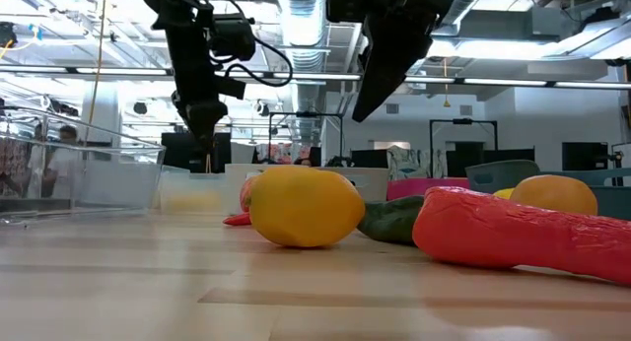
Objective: Sort produce into baskets
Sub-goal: Put the bottom lemon into the gray bin
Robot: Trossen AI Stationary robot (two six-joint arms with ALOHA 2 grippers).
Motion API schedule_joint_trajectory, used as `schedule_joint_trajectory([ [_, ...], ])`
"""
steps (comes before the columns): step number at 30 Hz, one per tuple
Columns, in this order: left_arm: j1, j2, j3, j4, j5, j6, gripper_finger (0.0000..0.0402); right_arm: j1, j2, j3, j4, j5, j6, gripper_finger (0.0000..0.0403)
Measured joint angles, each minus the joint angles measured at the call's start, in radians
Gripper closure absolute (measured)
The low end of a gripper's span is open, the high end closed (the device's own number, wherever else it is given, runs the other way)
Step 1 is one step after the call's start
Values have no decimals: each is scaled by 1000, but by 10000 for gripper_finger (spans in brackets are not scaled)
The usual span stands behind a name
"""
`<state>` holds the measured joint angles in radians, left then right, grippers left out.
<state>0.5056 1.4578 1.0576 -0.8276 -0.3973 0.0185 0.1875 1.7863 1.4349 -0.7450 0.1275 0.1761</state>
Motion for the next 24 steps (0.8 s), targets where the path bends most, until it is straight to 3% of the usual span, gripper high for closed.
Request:
schedule_joint_trajectory([
  [9, -1, 0, 0, 7, 23, 46, 216, 8, 0, 0, 38, -3, 0, 78],
  [18, -1, 0, 0, 7, 28, 49, 216, 9, 0, 0, 55, -8, 0, 9],
  [24, -12, -1, 14, -7, 29, 91, 216, 13, 0, 0, 89, -8, 9, 17],
])
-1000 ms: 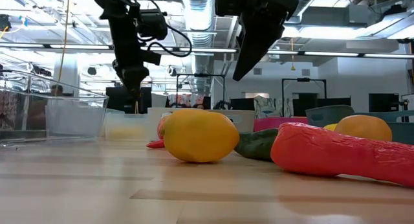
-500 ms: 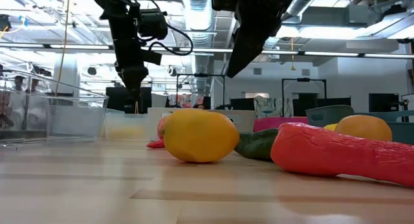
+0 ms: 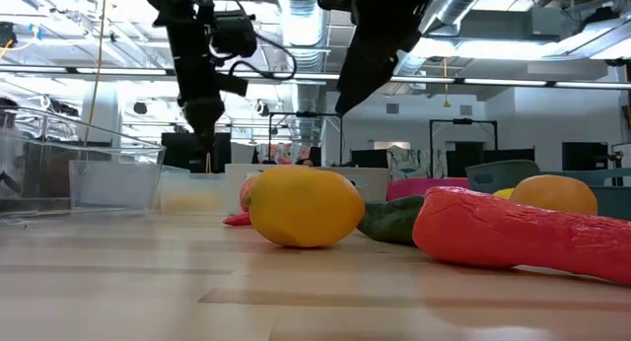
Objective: Sort produce into baskets
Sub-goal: Put the bottom lemon into the gray bin
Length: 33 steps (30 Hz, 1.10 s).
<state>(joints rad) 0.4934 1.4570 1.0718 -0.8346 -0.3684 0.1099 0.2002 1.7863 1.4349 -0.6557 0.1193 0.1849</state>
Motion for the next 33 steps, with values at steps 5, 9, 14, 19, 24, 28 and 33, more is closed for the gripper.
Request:
schedule_joint_trajectory([
  [5, -23, 0, 69, -10, -2, 26, 216, 19, 2, 0, 15, -12, 17, 21],
  [9, -39, 0, 146, -22, -3, 26, 216, 35, 2, 0, 16, -13, 18, 21],
  [14, -68, 0, 254, -49, -3, 26, 216, 66, 2, 0, 55, -13, 17, 21],
  [19, -108, 0, 343, -53, -4, 23, 216, 95, 2, 0, 105, -14, 18, 21],
  [24, -162, -1, 394, -50, -4, 18, 216, 126, 16, 0, 166, -13, 29, 21],
  [28, -205, -1, 414, -51, -4, 17, 216, 151, 63, 0, 203, 8, 28, 21],
  [33, -249, -1, 422, -51, -10, 2, 216, 159, 147, 0, 239, 10, 28, 21],
])
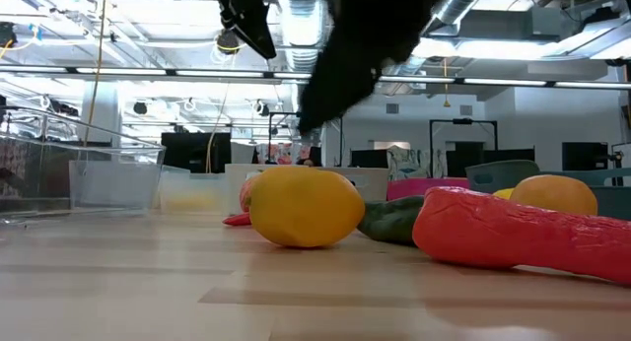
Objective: Sort produce into baskets
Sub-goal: Put the bottom lemon into the gray bin
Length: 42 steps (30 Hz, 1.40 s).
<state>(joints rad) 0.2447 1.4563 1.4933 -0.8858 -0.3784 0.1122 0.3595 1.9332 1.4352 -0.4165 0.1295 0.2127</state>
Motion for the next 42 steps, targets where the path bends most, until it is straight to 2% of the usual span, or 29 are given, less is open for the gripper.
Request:
schedule_joint_trajectory([
  [8, -41, 0, 0, -20, -3, -19, 216, 0, 83, 0, 56, 3, -1, 21],
  [19, -69, 0, 0, -24, -2, -23, 216, -2, 86, 0, 43, 32, -3, 21],
  [28, -72, 0, 0, -25, 0, -30, 216, 5, 151, -2, 37, 49, 0, 24],
  [32, -76, 0, 0, -26, 3, -30, 216, 7, 157, 0, 56, 53, 0, 51],
  [42, -86, 0, 0, -51, 3, -27, 216, -1, 157, 0, 47, 55, 7, 168],
])
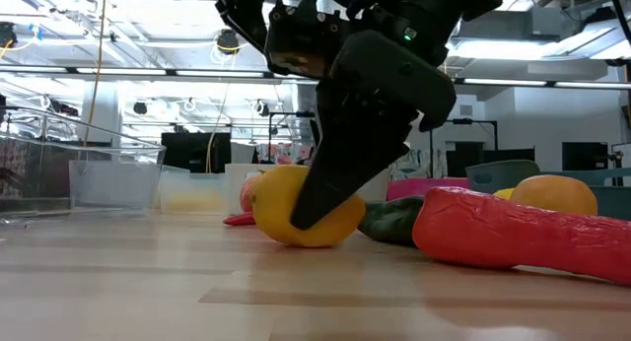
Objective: Sort produce into baskets
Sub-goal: Put the bottom lemon into the gray bin
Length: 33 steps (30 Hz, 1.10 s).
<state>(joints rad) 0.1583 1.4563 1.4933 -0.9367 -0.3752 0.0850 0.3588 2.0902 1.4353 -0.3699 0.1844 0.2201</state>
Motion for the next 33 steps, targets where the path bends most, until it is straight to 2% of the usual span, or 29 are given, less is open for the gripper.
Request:
schedule_joint_trajectory([
  [7, -36, -48, 0, -68, 0, -2, 216, -40, -79, 0, -86, 0, -10, 158],
  [13, -75, -150, 0, -141, -5, -84, 216, -113, -206, 0, -167, 30, -69, 151],
  [21, -147, -281, -6, -212, -2, -203, 216, -291, -346, 2, -208, 155, -164, 149],
  [33, -282, -365, -6, -235, -5, -291, 216, -602, -349, -1, -210, 157, -176, 148],
])
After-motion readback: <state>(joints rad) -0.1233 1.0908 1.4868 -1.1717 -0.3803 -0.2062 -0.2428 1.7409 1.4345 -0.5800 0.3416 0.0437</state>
